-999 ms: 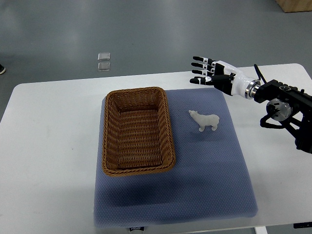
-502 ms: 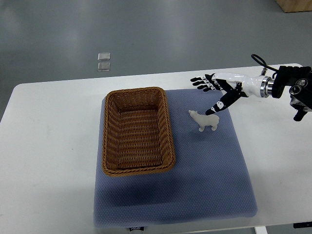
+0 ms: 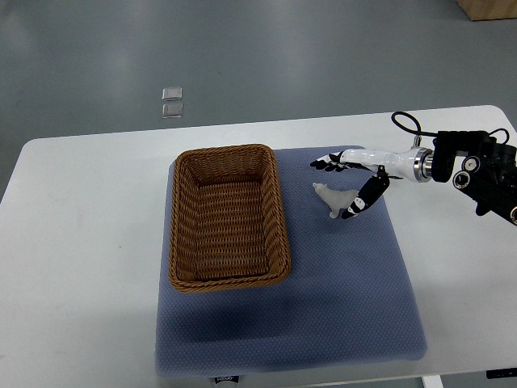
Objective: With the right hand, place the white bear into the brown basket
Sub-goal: 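Close the right hand fingers around the white bear and lift it, then carry the bear over the wicker basket and release it inside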
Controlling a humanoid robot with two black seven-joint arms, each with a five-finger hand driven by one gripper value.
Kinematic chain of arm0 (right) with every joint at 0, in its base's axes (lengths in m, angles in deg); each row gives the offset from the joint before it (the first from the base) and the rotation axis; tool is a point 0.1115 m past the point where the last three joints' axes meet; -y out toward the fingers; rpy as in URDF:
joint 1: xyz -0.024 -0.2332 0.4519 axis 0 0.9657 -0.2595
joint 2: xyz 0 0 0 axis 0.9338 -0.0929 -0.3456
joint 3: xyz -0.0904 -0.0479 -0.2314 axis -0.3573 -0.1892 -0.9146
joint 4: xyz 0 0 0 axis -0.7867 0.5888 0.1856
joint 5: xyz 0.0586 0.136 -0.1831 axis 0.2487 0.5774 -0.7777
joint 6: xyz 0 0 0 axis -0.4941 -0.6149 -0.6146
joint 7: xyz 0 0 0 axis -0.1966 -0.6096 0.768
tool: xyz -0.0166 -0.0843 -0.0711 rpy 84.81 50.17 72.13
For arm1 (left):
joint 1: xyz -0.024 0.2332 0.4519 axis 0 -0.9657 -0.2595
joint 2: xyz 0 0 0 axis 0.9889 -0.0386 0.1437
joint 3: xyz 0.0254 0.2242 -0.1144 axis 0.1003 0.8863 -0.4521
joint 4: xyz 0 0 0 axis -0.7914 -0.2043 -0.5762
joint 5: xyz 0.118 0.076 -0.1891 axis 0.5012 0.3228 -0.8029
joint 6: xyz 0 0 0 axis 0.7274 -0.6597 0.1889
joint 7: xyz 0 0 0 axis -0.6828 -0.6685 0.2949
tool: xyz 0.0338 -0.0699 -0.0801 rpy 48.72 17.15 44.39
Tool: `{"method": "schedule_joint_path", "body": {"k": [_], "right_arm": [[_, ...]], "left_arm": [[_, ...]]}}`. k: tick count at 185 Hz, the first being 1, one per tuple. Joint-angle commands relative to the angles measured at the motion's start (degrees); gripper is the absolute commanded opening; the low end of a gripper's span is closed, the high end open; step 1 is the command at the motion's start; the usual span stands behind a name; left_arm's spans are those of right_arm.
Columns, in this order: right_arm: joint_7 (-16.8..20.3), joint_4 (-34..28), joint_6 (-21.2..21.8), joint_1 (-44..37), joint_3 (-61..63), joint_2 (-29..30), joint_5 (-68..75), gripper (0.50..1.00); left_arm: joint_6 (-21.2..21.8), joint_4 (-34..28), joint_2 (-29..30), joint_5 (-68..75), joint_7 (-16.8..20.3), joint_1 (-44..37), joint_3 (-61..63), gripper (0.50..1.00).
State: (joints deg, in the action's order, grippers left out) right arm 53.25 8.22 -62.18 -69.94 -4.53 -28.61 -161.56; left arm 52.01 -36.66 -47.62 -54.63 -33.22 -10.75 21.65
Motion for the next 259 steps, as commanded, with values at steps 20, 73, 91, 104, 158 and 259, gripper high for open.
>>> {"method": "schedule_joint_path", "body": {"k": [20, 73, 91, 104, 158, 259], "right_arm": [[0.0, 0.19, -1.68, 0.37, -0.43, 0.08, -0.51, 0.954], [0.09, 0.72, -3.88, 0.46, -2.53, 0.61, -1.04, 0.858], [0.09, 0.9, -3.97, 0.55, -2.62, 0.78, -1.31, 0.791], [0.09, 0.9, -3.97, 0.46, -3.06, 0.96, -1.83, 0.725], [0.0, 0.9, -3.97, 0.2, -3.41, 0.87, -1.92, 0.513], [-6.24, -3.32, 0.87, -8.33, 0.1, -0.01, 3.7, 0.5]], "left_arm": [[0.01, 0.17, 0.0, 0.0, 0.0, 0.0, 0.0, 1.0], [0.01, 0.17, 0.0, 0.0, 0.0, 0.0, -0.09, 1.0], [0.01, 0.26, 0.0, 0.0, 0.0, 0.0, -0.09, 1.0], [0.01, 0.35, 0.0, 0.0, 0.0, 0.0, -0.09, 1.0], [0.01, 0.44, 0.0, 0.0, 0.0, 0.0, -0.09, 1.0], [-0.17, 0.26, 0.0, 0.0, 0.0, 0.0, -0.26, 1.0]]}}
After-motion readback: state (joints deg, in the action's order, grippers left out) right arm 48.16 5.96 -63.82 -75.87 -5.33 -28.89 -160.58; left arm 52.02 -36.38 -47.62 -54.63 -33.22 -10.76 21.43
